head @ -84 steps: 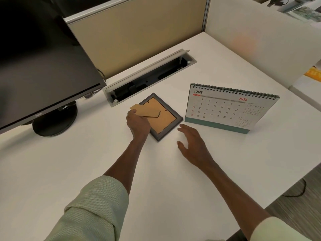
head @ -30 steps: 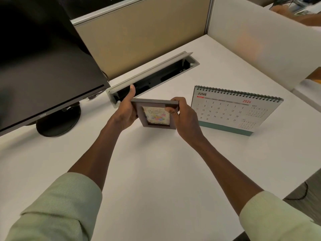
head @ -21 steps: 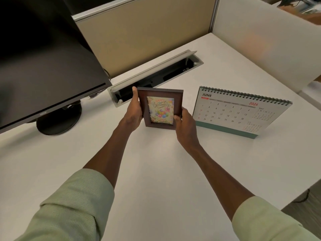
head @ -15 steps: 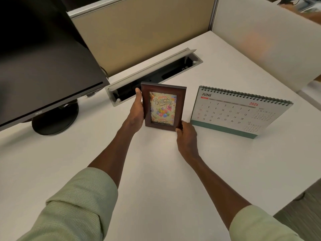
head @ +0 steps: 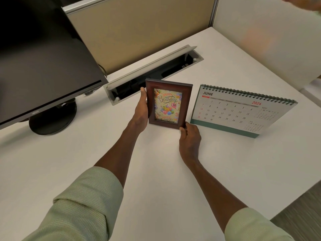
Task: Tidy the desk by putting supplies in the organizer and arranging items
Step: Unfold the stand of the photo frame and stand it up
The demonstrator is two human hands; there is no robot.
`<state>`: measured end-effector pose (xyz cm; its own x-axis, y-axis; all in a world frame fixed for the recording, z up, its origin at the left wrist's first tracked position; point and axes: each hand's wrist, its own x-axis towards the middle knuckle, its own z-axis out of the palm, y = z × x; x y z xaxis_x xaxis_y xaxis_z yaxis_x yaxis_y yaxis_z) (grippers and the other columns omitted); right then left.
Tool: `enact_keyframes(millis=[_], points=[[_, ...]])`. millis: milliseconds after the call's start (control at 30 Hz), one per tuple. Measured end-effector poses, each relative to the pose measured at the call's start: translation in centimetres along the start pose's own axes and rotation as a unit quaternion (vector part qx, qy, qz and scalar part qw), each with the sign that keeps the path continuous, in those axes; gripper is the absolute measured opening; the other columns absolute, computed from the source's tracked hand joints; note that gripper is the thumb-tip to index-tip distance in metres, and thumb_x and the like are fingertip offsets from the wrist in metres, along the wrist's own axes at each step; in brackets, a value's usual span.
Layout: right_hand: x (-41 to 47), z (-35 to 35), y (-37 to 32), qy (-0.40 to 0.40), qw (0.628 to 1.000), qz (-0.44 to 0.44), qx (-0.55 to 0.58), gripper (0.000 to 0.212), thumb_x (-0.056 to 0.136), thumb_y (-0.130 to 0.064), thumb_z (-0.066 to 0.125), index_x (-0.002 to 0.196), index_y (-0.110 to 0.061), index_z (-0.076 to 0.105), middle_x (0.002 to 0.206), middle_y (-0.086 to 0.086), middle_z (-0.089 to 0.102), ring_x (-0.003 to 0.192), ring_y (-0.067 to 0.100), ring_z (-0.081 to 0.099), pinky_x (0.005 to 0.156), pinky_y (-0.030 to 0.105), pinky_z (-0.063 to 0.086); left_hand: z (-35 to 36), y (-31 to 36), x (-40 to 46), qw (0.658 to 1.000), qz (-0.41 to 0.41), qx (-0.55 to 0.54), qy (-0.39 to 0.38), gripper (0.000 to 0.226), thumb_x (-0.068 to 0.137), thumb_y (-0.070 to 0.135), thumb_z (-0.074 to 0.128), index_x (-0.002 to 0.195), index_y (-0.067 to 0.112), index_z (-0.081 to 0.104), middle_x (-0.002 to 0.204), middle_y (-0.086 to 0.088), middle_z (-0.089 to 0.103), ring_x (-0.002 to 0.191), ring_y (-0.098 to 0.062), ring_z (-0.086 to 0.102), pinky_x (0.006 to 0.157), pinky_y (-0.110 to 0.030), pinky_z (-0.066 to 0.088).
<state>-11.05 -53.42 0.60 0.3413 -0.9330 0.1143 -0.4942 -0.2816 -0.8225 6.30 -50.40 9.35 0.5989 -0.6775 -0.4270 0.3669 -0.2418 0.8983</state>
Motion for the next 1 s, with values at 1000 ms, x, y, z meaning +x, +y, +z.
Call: enact_keyframes(millis=[1000], points=[[0.06, -0.01, 0.07, 0.067, 0.997, -0.017, 0.013, 0.026, 0.094, -0.013, 0.060, 0.116, 0.000, 0.066, 0.105, 0.013, 0.071, 0.095, 0.023, 0.064, 0.083, 0.025, 0.050, 0.65, -0.12, 0.19, 1.000, -0.005, 0.004, 0.003, 0.065, 0.095, 0.067, 0.013, 0.114, 0.033, 0.065, 0.116, 0.003, 0.071, 0.104, -0.017, 0.069, 0.089, -0.035, 0.054]])
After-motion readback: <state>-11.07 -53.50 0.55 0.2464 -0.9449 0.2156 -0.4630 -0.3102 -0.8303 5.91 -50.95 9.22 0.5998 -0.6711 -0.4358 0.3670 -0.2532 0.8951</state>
